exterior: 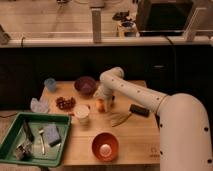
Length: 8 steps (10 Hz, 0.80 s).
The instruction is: Place apple in paper cup
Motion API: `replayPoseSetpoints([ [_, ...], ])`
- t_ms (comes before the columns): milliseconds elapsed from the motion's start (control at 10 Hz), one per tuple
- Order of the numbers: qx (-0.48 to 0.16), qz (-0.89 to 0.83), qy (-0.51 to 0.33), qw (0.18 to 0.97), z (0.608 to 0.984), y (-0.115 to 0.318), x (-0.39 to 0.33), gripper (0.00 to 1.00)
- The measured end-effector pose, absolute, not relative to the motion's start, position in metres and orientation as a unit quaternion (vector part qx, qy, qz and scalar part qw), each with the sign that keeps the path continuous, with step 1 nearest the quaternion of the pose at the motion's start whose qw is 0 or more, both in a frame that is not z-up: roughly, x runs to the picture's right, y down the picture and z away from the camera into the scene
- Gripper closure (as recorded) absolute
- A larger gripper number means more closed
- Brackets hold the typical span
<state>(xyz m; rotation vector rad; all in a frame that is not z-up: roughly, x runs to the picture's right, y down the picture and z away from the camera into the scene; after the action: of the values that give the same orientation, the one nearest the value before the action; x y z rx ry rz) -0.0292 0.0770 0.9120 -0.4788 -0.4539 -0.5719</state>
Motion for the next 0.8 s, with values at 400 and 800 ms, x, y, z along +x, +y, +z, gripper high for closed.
replayPoseSetpoints([
  [400, -0.233, -0.276, -0.223, 0.905, 0.9158, 0.0812, -0.0355, 0.2],
  [800, -0.234, -0.277, -0.229, 0.903, 0.9175, 0.0839, -0.0397, 0.2],
])
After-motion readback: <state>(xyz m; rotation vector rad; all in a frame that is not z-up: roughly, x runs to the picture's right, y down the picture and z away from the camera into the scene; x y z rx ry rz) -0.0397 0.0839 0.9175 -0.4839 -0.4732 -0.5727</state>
